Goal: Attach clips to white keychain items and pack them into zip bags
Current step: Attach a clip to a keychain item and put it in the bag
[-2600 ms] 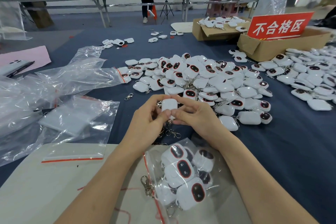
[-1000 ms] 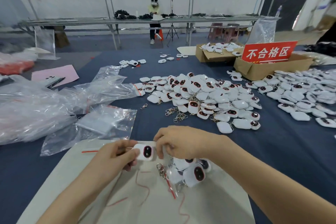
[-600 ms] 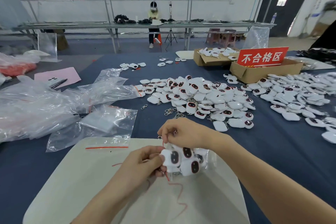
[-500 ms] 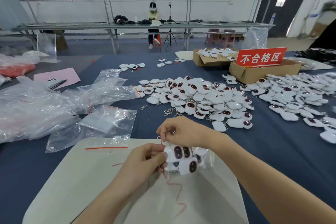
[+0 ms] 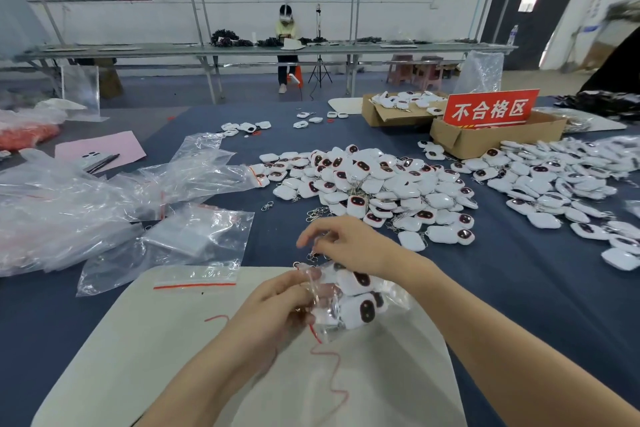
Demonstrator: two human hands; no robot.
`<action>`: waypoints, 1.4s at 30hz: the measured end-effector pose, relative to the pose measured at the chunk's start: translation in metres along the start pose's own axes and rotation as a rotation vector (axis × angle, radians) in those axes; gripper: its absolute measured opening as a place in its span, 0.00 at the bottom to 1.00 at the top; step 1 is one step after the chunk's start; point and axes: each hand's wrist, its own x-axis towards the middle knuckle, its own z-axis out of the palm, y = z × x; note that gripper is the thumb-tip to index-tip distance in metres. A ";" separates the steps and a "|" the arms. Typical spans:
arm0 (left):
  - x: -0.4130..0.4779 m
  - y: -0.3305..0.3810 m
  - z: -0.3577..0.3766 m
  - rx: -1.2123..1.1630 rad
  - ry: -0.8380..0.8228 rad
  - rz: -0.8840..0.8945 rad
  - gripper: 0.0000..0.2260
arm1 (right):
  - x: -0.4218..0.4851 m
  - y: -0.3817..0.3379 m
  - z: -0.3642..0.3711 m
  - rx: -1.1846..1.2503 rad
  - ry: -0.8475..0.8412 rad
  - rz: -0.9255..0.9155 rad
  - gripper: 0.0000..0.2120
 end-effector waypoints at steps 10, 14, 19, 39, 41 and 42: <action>0.022 0.006 -0.039 0.169 0.285 0.189 0.15 | -0.007 0.047 -0.037 0.166 0.391 0.218 0.16; 0.053 0.005 -0.050 0.436 0.363 0.279 0.15 | -0.001 0.062 -0.031 0.077 0.408 0.293 0.13; 0.102 0.009 -0.051 0.917 0.299 0.336 0.12 | 0.015 0.069 -0.027 -0.160 0.418 0.304 0.17; 0.217 0.015 -0.035 1.325 0.260 0.565 0.13 | 0.042 0.093 -0.017 -0.391 0.522 0.225 0.10; 0.211 0.013 -0.035 1.284 0.242 0.597 0.09 | 0.041 0.094 -0.016 -0.369 0.532 0.220 0.09; 0.209 0.012 -0.035 1.273 0.236 0.602 0.09 | 0.040 0.094 -0.016 -0.345 0.529 0.207 0.09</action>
